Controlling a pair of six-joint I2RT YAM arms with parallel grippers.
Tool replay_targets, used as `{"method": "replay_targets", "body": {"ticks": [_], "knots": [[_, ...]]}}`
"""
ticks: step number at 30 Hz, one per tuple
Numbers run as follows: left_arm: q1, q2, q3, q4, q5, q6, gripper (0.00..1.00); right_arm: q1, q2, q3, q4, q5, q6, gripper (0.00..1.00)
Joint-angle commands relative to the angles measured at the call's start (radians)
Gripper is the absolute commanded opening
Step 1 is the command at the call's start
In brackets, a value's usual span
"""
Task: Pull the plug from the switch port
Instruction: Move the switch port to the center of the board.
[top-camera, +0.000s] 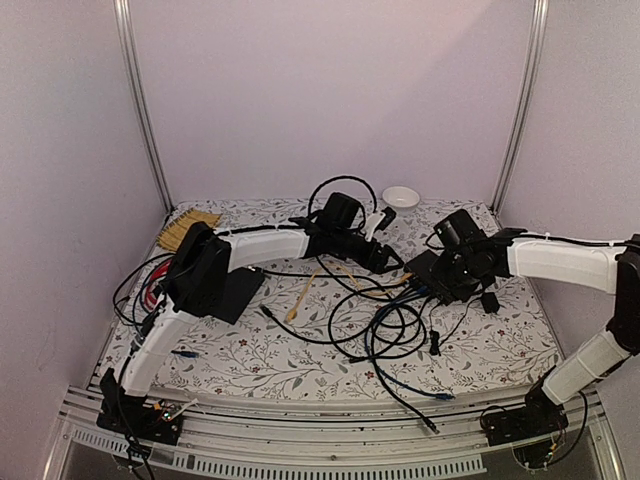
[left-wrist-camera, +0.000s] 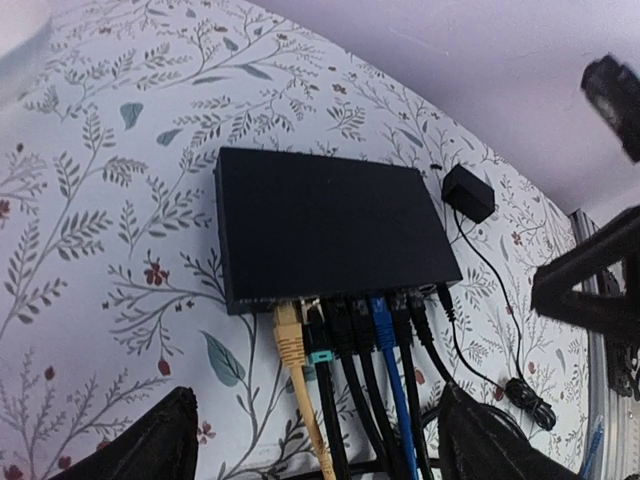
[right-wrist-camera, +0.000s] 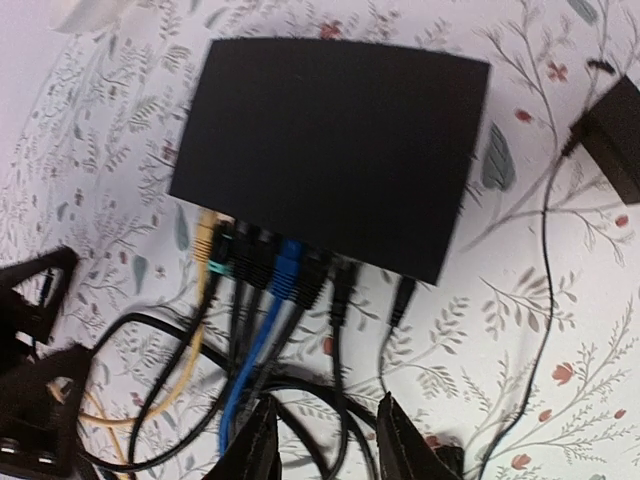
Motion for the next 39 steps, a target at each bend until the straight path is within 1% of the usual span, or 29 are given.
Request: {"method": "replay_targets", "body": {"ticks": [1,7,12,16,21,27,31,39], "knots": [[0.011,-0.099,-0.121,0.08,-0.001,-0.063,0.82,-0.058,0.074,0.15,-0.041,0.111,-0.035,0.34],[0.013,-0.151,-0.194,0.089,0.005,-0.062,0.82,-0.179,0.255,0.281,-0.043,0.073,-0.092,0.36],[0.016,-0.181,-0.243,0.114,0.011,-0.061,0.82,-0.237,0.398,0.42,-0.039,0.056,-0.139,0.36],[0.021,-0.196,-0.268,0.123,0.023,-0.055,0.81,-0.267,0.468,0.497,-0.036,0.055,-0.163,0.36],[0.027,-0.208,-0.298,0.135,0.025,-0.041,0.82,-0.304,0.528,0.541,-0.035,0.04,-0.18,0.36],[0.029,-0.219,-0.328,0.144,0.03,-0.036,0.81,-0.318,0.61,0.588,-0.039,-0.014,-0.208,0.36],[0.031,-0.229,-0.354,0.146,0.015,-0.027,0.81,-0.319,0.659,0.634,-0.038,-0.086,-0.253,0.36],[0.042,-0.25,-0.396,0.163,-0.001,-0.039,0.81,-0.289,0.697,0.666,-0.045,-0.176,-0.348,0.36]]}}
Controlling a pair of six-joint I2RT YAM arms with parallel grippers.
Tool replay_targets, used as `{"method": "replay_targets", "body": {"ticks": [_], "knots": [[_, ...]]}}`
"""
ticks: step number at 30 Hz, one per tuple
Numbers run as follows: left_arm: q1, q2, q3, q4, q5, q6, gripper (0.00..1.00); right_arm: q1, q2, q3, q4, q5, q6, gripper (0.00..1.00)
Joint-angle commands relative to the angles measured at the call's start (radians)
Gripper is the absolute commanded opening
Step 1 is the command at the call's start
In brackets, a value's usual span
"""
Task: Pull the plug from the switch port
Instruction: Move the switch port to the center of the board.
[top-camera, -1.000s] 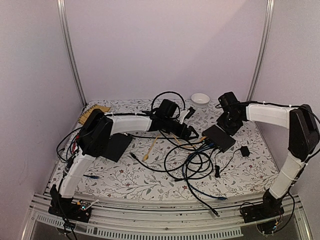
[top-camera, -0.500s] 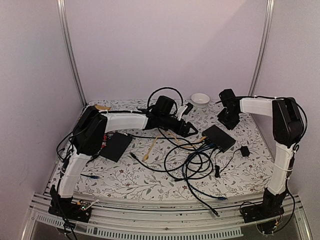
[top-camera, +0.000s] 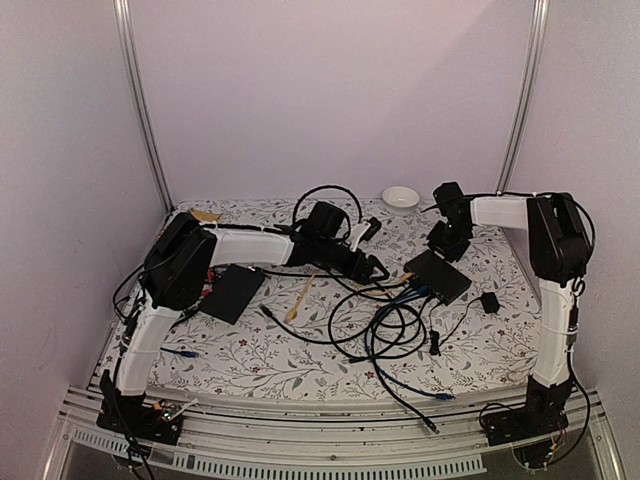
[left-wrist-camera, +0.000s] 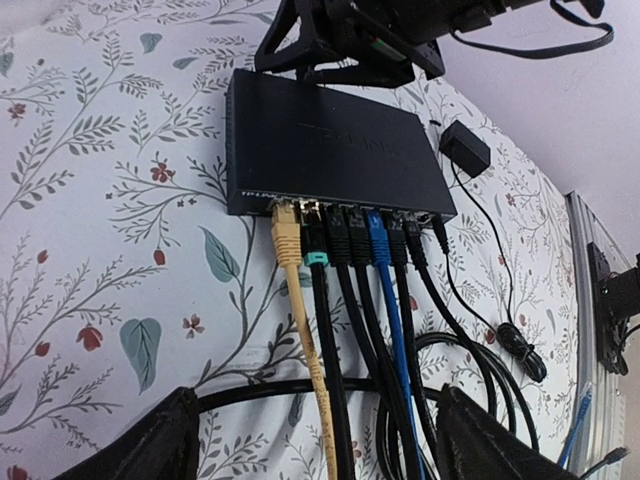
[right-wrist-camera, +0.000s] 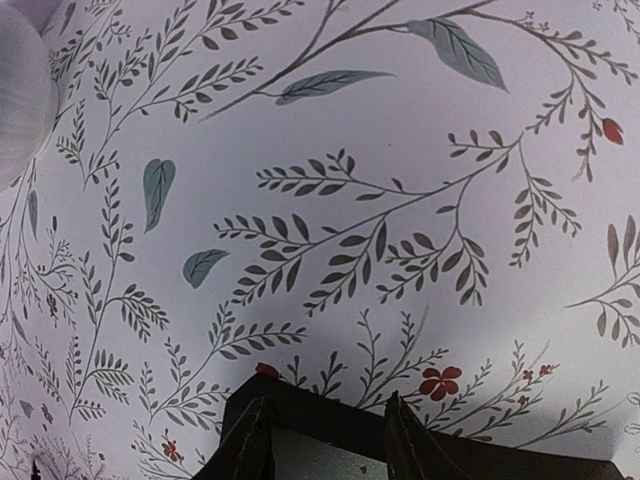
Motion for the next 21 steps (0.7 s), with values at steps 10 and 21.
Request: {"method": "replay_targets", "body": {"ticks": [10,21], "knots": [[0.026,-0.096,-0.059,0.049,-0.01,-0.013,0.81,0.065,0.035,0.0,-0.006,-0.103,-0.098,0.36],[0.027,-0.101,-0.051,0.024,-0.011,-0.004,0.81,0.09,0.152,0.176,-0.082,-0.25,-0.207,0.37]]}}
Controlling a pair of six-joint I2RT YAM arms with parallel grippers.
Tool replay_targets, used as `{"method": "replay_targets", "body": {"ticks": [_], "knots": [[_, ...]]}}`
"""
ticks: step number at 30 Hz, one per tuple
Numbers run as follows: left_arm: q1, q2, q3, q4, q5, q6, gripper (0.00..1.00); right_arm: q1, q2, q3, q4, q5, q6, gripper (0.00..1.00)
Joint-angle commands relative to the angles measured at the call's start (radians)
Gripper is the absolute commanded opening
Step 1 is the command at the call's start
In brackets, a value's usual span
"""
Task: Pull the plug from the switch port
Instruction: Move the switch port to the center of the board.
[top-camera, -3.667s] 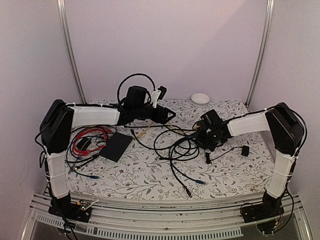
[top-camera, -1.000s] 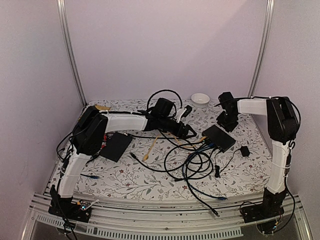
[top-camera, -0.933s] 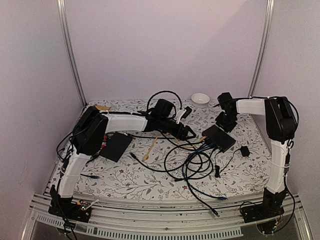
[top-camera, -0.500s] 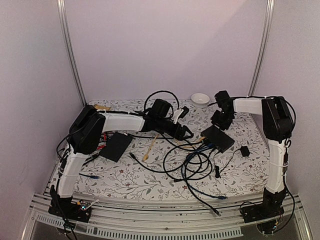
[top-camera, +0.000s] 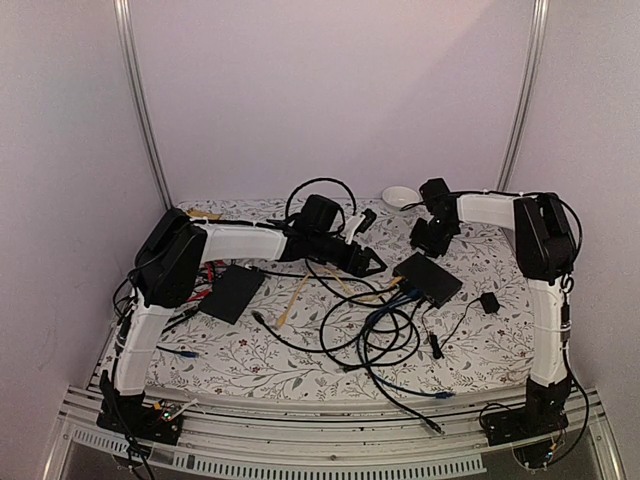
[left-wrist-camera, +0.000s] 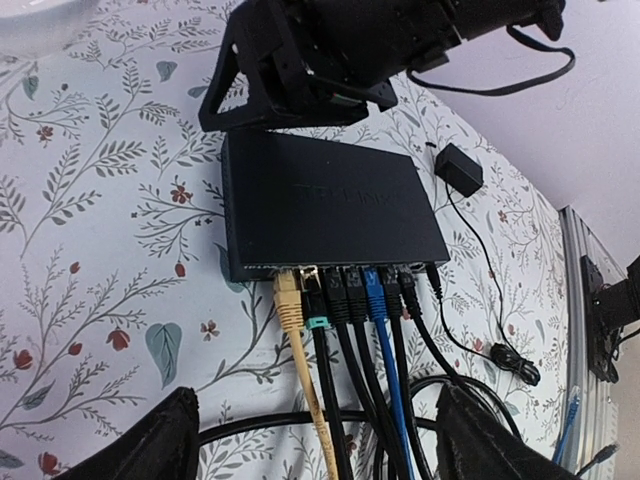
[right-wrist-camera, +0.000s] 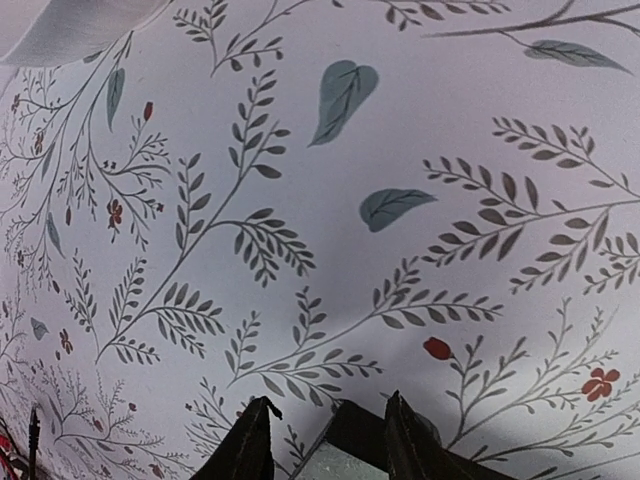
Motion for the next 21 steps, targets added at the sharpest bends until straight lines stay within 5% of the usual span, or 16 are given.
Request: {"method": "replay_targets", "body": {"ticks": [1,21], "knots": [[0.01,-0.039,0.0,-0.003,-0.004,0.008,0.81,0.045,0.082,0.057,-0.061,-0.127,-0.061,0.37],[0.009,-0.069,-0.039,-0.027,0.007,0.024,0.81,0.152,0.195,0.206,-0.072,-0.26,-0.085,0.37]]}}
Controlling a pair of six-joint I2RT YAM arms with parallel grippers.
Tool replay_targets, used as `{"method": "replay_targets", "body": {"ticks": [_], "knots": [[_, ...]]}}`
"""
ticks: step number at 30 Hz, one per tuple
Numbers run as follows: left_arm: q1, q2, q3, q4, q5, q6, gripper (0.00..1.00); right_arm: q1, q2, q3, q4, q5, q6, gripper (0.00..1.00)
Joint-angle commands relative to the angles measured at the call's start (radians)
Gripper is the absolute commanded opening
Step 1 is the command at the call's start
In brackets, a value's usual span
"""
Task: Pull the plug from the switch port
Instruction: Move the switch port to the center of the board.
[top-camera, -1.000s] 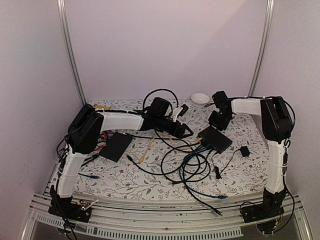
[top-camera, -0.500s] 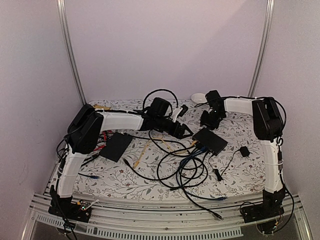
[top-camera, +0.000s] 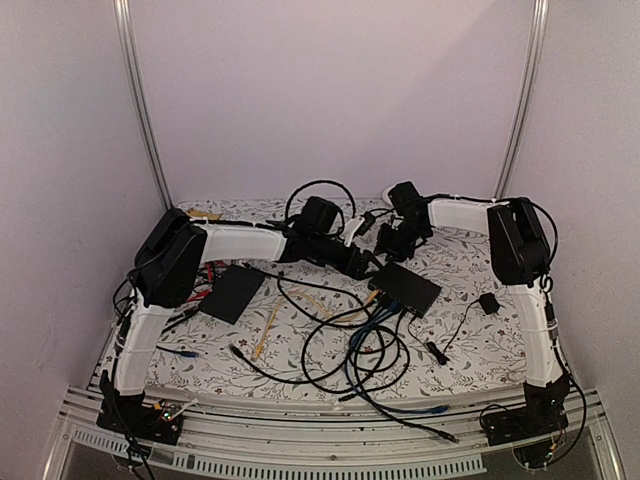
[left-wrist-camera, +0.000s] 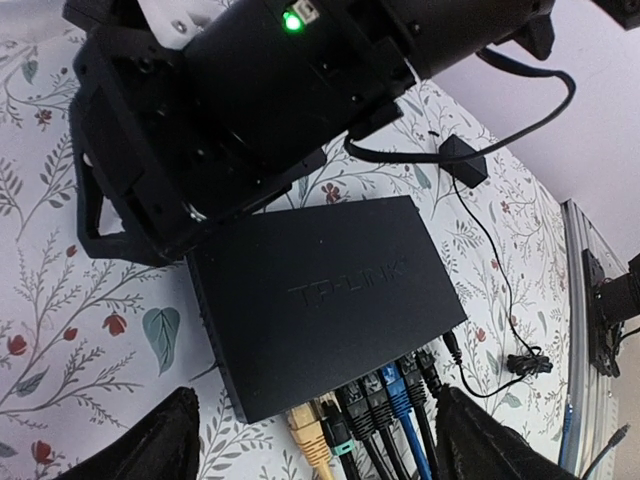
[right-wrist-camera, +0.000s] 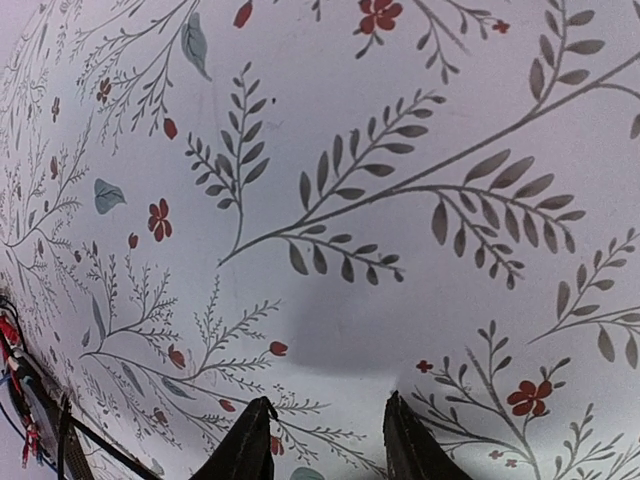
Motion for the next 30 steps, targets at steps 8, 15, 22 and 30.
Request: {"method": "replay_targets", "body": {"ticks": [8,15,22,30], "knots": [[0.0,-0.106,-0.08,0.005,0.027,0.023,0.81,0.06,0.013,0.007,-0.063,-0.065,-0.007,0.37],[-0.015,-0.153,-0.128,0.005,0.055,0.055,0.8,0.061,-0.072,0.027,-0.056,-0.025,0.012,0.37],[-0.024,-0.17,-0.134,-0.034,0.053,0.093,0.8,0.035,-0.225,-0.04,-0.015,0.159,0.094,0.37],[-0.037,-0.094,-0.023,-0.134,0.038,0.13,0.8,0.042,-0.479,-0.327,0.008,0.295,0.206,0.37]]}}
